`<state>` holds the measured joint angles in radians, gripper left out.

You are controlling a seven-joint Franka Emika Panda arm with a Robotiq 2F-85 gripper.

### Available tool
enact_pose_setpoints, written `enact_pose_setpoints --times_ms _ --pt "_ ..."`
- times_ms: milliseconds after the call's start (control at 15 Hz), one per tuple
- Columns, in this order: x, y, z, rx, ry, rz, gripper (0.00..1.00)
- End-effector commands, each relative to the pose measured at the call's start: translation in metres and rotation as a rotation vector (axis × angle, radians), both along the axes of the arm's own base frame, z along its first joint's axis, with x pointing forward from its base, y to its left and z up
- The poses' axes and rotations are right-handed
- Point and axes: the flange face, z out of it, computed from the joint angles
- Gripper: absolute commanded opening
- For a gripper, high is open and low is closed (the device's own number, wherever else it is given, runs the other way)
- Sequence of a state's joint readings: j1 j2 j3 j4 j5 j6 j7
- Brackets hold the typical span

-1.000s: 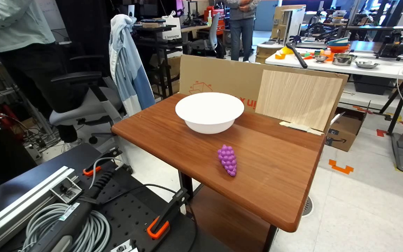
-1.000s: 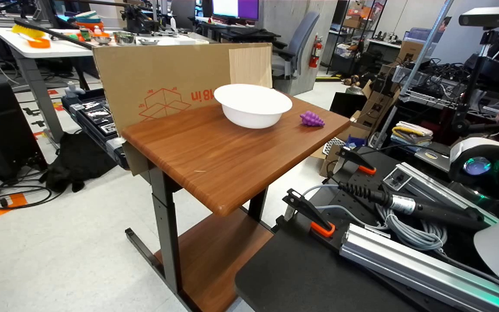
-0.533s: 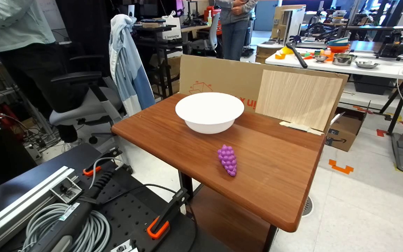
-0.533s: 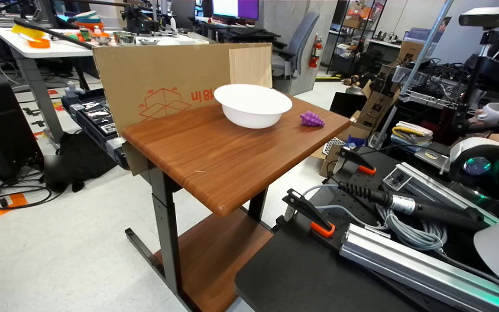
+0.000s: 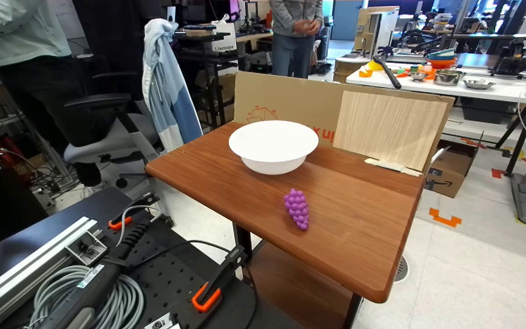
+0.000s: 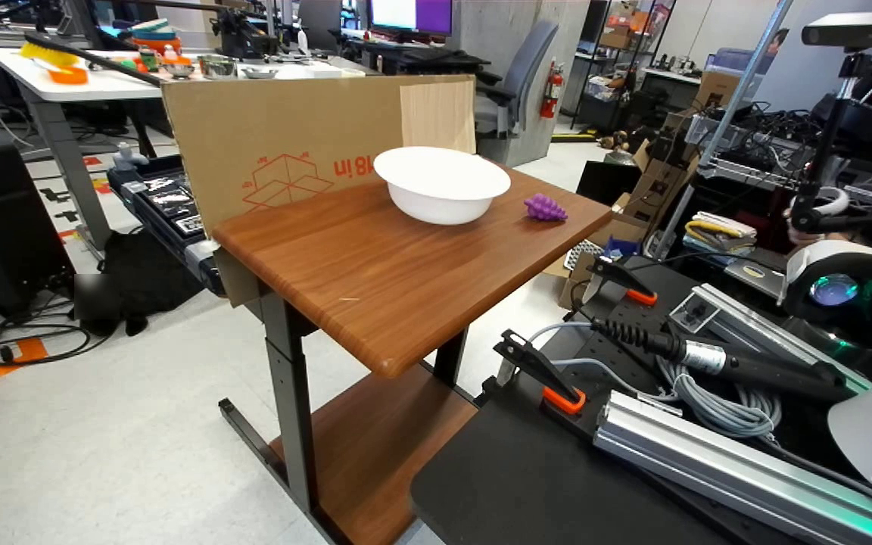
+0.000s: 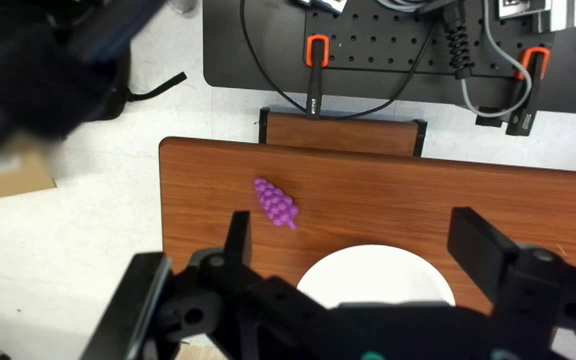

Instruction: Put the purple toy into the dish.

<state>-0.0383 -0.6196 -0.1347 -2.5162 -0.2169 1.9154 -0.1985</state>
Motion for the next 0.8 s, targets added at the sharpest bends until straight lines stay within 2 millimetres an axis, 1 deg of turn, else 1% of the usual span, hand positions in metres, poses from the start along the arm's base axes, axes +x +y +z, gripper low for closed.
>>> enact_pose_setpoints --times_ms 0,67,133,200,267,400,467,600,733 --pt "0.008 -0.013 -0.004 0.015 0.021 0.023 1.0" --pt "0.014 -0.021 -0.006 0.021 0.036 0.035 1.0" --pt "0.019 -0.023 -0.008 0.021 0.044 0.042 1.0" --pt "0.017 -0.017 -0.007 0.017 0.008 0.075 1.0" --pt "0.015 -0.013 -0.012 -0.03 0.045 0.191 1.0" --pt "0.016 -0.015 -0.021 -0.046 0.117 0.274 1.0" --pt "0.017 -0.022 -0.025 -0.037 0.157 0.314 1.0" --pt "0.026 -0.031 -0.029 -0.038 0.186 0.418 1.0" --pt "0.031 -0.044 -0.033 -0.049 0.212 0.519 1.0"
